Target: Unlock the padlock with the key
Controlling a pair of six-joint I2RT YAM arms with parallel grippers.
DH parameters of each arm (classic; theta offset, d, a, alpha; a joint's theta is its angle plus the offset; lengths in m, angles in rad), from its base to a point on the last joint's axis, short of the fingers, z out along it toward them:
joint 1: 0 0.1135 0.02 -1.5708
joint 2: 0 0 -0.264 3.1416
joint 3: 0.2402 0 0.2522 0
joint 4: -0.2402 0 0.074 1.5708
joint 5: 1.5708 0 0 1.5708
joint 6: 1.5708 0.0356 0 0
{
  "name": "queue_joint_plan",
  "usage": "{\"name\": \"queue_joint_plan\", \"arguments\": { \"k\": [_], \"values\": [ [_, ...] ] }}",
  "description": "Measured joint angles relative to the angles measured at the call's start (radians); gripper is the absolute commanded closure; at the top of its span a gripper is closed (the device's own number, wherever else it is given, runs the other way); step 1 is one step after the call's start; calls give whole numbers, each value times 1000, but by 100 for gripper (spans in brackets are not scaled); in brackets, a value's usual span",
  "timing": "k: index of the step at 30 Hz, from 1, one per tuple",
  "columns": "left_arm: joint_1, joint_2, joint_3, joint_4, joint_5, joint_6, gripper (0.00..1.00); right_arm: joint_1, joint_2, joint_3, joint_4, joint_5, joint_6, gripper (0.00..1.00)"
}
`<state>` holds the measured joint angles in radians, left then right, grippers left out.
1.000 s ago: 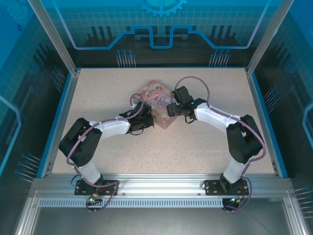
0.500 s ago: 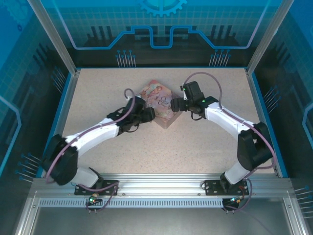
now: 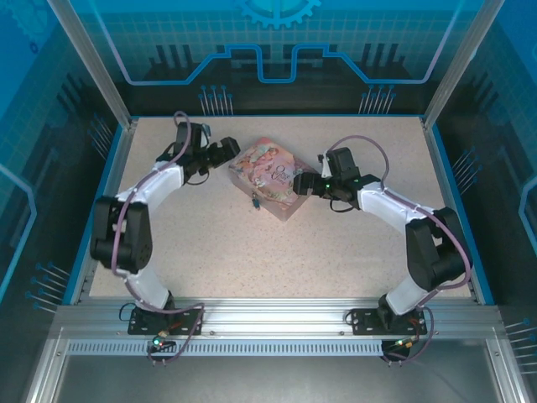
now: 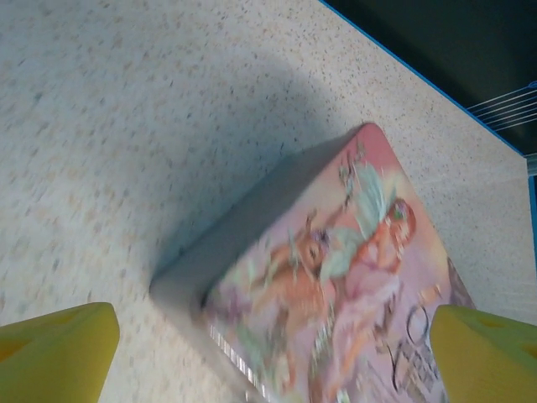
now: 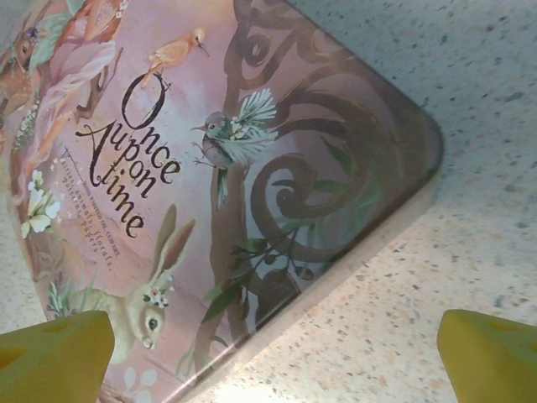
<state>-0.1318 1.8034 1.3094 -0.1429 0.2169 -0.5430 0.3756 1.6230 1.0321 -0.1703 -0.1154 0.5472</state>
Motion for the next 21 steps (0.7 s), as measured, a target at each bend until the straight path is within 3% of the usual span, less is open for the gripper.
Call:
{"name": "queue_joint_plan", "arguments": {
  "k": [6,10,15,21],
  "values": [
    [-2,198,195,-9,59,49,5,-4,82,30,6,-31,34,0],
    [-6,252,223,-18,103,68,11,-4,133,81,3,-49,40,0],
    [-30,230,163,18,169,99,14,-10,182,165,-16,-79,19,3],
    [-50,80,-32,28,177,103,16,-46,253,263,-34,-103,-42,3]
  ]
}}
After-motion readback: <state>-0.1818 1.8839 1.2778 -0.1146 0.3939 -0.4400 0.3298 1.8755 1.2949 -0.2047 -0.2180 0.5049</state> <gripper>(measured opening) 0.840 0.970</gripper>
